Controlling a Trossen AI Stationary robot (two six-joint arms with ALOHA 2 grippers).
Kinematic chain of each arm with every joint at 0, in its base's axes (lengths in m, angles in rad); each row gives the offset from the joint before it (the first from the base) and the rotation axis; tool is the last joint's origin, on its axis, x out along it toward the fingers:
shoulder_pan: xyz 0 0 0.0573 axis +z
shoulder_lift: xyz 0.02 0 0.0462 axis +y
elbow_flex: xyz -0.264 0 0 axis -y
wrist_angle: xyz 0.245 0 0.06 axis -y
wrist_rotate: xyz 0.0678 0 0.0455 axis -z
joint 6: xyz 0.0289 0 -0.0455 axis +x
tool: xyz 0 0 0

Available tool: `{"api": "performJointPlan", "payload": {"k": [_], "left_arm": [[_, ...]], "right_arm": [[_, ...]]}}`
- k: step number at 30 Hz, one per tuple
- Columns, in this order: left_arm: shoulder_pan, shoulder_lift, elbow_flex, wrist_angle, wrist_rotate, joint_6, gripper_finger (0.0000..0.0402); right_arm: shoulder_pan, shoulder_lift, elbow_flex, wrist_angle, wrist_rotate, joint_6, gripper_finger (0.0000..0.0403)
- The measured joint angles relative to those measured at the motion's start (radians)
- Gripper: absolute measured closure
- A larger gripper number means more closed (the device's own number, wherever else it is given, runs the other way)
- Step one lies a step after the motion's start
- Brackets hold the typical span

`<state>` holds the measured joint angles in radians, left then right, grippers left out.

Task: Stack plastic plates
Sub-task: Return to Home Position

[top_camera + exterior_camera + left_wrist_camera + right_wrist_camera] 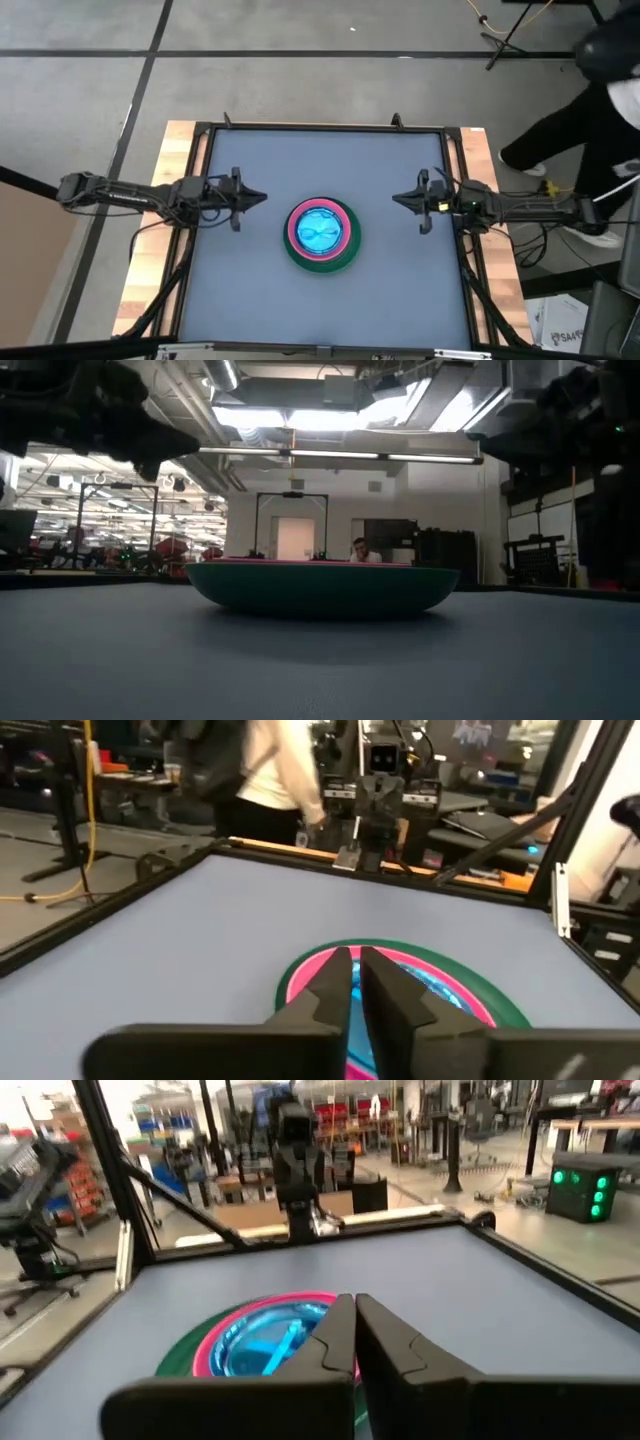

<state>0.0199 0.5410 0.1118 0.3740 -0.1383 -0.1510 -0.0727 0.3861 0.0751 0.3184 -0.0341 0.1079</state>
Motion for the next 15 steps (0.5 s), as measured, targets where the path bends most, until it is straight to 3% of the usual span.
{"api": "performJointPlan", "payload": {"k": [3, 10, 15], "left_arm": [[0.0, -0.067, -0.044, 0.002, -0.013, -0.006, 0.0398], [0.0, -0.205, -0.105, -0.026, -0.023, 0.006, 0.0392], [0.0, -0.292, -0.105, -0.131, -0.035, 0.027, 0.0399]], "right_arm": [[0.0, -0.079, -0.046, -0.001, 0.001, 0.012, 0.0394], [0.0, -0.23, -0.068, -0.107, 0.047, 0.019, 0.0393], [0.0, -0.312, -0.068, -0.249, 0.146, 0.025, 0.0393]]}}
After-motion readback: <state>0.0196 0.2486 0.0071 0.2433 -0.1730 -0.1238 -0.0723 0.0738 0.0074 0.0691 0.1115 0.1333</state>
